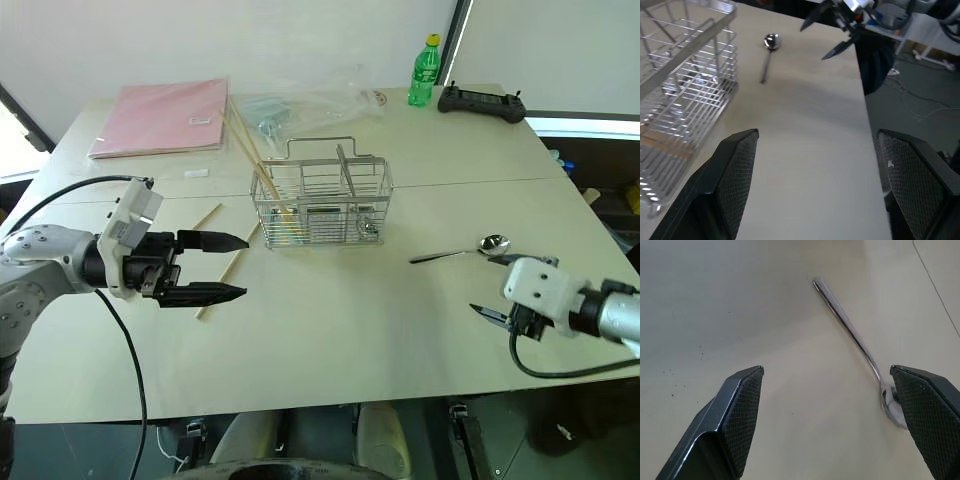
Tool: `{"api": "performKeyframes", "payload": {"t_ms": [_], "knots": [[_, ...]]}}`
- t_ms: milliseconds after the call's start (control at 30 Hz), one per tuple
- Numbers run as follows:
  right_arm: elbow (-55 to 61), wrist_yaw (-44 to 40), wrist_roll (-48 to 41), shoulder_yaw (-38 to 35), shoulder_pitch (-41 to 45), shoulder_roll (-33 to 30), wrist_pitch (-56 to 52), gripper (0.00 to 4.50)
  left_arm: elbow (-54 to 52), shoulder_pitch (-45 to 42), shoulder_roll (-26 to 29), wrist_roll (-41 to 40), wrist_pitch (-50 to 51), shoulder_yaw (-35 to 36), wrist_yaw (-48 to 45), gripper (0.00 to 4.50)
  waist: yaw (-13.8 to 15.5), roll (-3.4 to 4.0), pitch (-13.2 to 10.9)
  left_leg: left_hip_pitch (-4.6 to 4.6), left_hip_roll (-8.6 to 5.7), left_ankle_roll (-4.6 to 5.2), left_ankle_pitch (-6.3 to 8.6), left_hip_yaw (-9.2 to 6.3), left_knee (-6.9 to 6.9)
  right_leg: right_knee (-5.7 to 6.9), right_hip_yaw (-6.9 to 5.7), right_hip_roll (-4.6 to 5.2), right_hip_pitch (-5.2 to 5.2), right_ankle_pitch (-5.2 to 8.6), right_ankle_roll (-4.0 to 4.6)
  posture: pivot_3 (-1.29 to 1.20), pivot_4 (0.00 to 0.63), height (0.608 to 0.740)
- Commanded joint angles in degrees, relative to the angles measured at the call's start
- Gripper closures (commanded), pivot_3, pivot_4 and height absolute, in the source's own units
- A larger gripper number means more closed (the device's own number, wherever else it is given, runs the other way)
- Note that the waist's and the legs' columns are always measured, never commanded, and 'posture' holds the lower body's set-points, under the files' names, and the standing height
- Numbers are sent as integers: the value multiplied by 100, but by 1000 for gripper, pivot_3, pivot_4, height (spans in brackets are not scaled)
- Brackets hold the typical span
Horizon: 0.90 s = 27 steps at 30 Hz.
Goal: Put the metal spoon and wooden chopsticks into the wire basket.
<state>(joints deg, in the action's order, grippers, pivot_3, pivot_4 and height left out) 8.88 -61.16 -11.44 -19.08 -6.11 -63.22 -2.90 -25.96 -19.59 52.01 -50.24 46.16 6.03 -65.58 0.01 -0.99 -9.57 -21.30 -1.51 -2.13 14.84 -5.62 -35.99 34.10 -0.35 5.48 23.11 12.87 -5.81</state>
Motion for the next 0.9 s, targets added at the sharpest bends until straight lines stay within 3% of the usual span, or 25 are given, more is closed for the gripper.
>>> {"api": "performKeyframes", "payload": {"t_ms": [33, 233, 467, 700, 900], "knots": [[-542, -733, -277, 453, 1007, -331, -4, 325, -90, -252, 24, 68, -129, -260, -260, 511, -22, 1, -2, -1, -1, 0, 0, 0, -2, -1, 0, 0, 0, 0, 0, 0, 150, 722], [-1822, -2164, -288, 1694, 2899, -299, -478, 325, 230, -738, -144, 339, -350, -600, -455, 511, -62, -4, -7, -9, -2, 1, 0, -2, 3, 3, 0, -4, -4, -2, 3, 0, 150, 722], [-3586, -3099, 318, 2835, 4738, 151, -399, 325, 219, -832, -222, 337, -345, -534, -379, 511, -116, 1, -10, -1, 1, 1, 1, 14, 5, 6, 3, -3, 0, -3, 0, 0, 150, 722], [-3983, -3134, 40, 4208, 5305, -101, -184, 325, -41, -639, -172, 218, -272, -291, -118, 511, -81, 4, -12, -6, 0, 1, 0, 18, 8, 9, 4, -2, 6, -3, -2, 0, 150, 722], [-5074, -3133, 871, 4588, 5973, 582, 779, 325, -118, -595, -201, 139, -221, -151, 111, 511, -116, 3, -12, 4, 3, 1, 0, 42, 0, 12, 14, -2, 5, -5, -4, 0, 150, 722]]}}
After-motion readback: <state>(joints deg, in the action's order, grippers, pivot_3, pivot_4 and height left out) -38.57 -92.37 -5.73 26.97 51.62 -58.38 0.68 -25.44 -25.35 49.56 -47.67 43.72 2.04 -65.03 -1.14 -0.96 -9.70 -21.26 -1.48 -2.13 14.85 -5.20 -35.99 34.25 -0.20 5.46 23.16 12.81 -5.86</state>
